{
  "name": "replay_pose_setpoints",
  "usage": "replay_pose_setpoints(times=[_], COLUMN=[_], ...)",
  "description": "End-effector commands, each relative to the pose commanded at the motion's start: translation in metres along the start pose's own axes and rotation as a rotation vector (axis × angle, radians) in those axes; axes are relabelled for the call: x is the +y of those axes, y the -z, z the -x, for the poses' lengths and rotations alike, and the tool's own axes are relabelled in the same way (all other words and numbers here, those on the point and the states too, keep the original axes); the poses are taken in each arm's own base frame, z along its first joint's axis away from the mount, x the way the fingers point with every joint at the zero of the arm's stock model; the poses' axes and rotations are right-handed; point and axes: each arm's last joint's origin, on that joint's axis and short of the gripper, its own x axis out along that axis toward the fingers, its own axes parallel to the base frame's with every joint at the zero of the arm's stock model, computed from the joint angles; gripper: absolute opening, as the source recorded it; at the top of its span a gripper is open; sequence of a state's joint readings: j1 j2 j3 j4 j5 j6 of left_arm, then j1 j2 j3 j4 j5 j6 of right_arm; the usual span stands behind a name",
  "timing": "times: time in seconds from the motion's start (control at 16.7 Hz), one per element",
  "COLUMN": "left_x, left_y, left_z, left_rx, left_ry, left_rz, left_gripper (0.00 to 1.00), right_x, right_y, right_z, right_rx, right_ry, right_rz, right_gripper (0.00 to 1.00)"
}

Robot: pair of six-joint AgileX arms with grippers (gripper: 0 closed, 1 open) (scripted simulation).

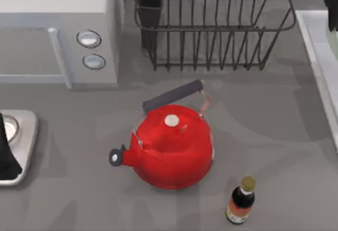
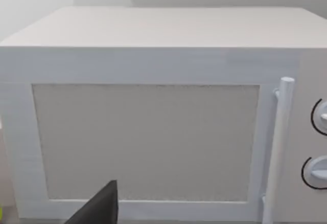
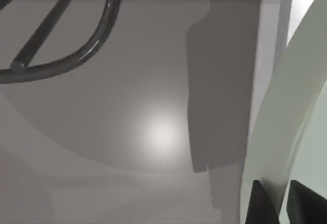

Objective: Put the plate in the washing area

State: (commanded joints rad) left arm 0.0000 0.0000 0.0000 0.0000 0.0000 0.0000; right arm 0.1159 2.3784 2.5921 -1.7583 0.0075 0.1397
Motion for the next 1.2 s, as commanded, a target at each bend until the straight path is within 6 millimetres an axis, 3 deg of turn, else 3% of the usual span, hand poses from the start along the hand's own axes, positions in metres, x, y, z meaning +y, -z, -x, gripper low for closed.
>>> replay_pose_setpoints(times=[0.18,0.36,0.66,1.2], left_x=[0.0,0.0,0.0,0.0], left_y=[0.0,0.0,0.0,0.0], left_z=[0.0,0.0,0.0,0.0], left_rx=[0.0,0.0,0.0,0.0], left_ry=[0.0,0.0,0.0,0.0], left_rz=[0.0,0.0,0.0,0.0], left_gripper=[1.0,1.0,1.0,1.0], right_x=[-0.046,-0.083,-0.091,-0.091], right_y=[-0.036,-0.049,-0.051,-0.051], right_z=[-0.048,-0.074,-0.079,-0.079], right_rx=[0.023,0.024,0.023,0.023], right_ry=[0.002,0.001,0.001,0.001], right_rz=[0.001,0.002,0.002,0.002], right_gripper=[0.0,0.0,0.0,0.68])
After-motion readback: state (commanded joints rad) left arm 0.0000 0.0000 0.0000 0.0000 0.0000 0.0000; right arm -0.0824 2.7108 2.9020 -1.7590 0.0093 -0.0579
